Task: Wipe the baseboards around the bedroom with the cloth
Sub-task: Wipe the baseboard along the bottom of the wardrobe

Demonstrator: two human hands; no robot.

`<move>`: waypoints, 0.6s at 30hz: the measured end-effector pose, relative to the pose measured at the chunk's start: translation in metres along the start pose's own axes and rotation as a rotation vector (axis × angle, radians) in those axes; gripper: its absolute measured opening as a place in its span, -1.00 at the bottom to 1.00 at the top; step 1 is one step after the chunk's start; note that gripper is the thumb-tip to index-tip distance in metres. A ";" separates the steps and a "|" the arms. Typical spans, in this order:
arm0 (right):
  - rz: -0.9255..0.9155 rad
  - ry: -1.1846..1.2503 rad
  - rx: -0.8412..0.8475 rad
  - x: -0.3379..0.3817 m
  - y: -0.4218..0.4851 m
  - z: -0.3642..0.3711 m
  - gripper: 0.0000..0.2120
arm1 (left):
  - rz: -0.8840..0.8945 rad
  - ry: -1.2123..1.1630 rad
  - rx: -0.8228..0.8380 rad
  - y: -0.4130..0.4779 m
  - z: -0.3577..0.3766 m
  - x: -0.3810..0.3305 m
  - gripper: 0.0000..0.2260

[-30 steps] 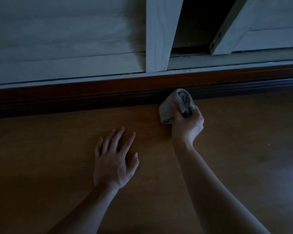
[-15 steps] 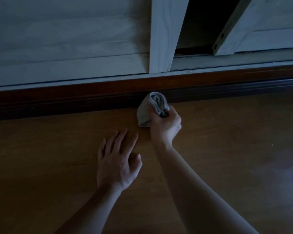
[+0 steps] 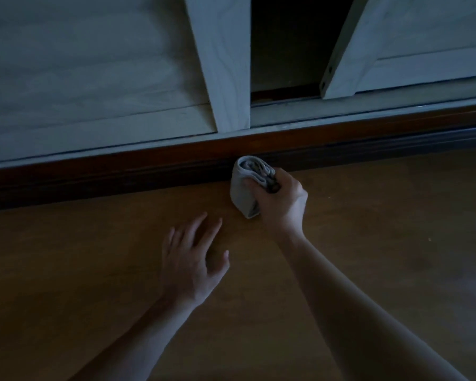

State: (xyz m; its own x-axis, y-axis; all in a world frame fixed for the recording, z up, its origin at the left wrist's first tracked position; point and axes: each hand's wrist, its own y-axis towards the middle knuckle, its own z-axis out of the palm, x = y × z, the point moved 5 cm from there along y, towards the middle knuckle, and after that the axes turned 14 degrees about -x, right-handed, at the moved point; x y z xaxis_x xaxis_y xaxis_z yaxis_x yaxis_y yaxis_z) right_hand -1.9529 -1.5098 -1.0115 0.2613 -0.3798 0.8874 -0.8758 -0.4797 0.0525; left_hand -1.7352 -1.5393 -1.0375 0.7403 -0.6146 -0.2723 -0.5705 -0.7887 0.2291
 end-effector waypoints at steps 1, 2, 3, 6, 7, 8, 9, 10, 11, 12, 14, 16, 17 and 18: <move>-0.034 0.003 -0.036 -0.001 0.003 -0.004 -0.70 | 0.026 -0.016 -0.012 0.006 0.003 -0.009 -0.44; -0.061 0.010 -0.060 0.000 0.005 -0.007 -0.69 | 0.046 -0.037 -0.026 0.013 0.006 -0.018 -0.44; -0.079 0.016 -0.074 -0.001 0.008 -0.011 -0.69 | 0.068 -0.055 -0.039 0.017 0.011 -0.028 -0.45; -0.121 0.011 -0.108 -0.004 0.020 -0.026 -0.70 | 0.120 -0.093 -0.061 0.025 0.027 -0.054 -0.46; -0.130 0.006 -0.130 -0.006 0.025 -0.034 -0.71 | 0.117 -0.095 -0.056 0.026 0.032 -0.059 -0.46; -0.125 0.003 -0.156 -0.009 0.029 -0.043 -0.70 | 0.111 -0.082 -0.042 0.026 0.036 -0.063 -0.46; -0.105 0.004 -0.187 -0.014 0.034 -0.053 -0.69 | 0.110 -0.056 -0.024 0.026 0.039 -0.066 -0.46; -0.073 0.008 -0.226 -0.018 0.038 -0.063 -0.70 | 0.116 -0.027 -0.009 0.026 0.041 -0.068 -0.45; -0.032 0.015 -0.269 -0.023 0.041 -0.072 -0.71 | 0.122 -0.004 0.001 0.025 0.042 -0.069 -0.45; 0.013 0.026 -0.309 -0.026 0.043 -0.078 -0.73 | 0.126 0.010 0.005 0.025 0.042 -0.069 -0.45; 0.059 0.043 -0.347 -0.027 0.042 -0.081 -0.77 | 0.124 0.024 0.001 0.025 0.040 -0.070 -0.45; 0.041 0.039 -0.313 -0.022 0.039 -0.072 -0.76 | 0.116 0.032 -0.004 0.026 0.040 -0.072 -0.45; 0.026 0.035 -0.272 -0.019 0.037 -0.066 -0.75 | 0.113 0.028 -0.010 0.026 0.039 -0.072 -0.45; 0.014 0.033 -0.232 -0.017 0.036 -0.061 -0.73 | 0.113 0.024 -0.017 0.025 0.038 -0.073 -0.46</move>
State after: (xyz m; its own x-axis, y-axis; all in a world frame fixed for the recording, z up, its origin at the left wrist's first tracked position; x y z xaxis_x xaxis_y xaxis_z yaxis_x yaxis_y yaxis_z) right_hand -2.0141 -1.4721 -0.9969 0.2380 -0.3570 0.9033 -0.9502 -0.2782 0.1404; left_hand -1.8171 -1.5151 -1.0478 0.6799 -0.6989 -0.2217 -0.6447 -0.7139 0.2733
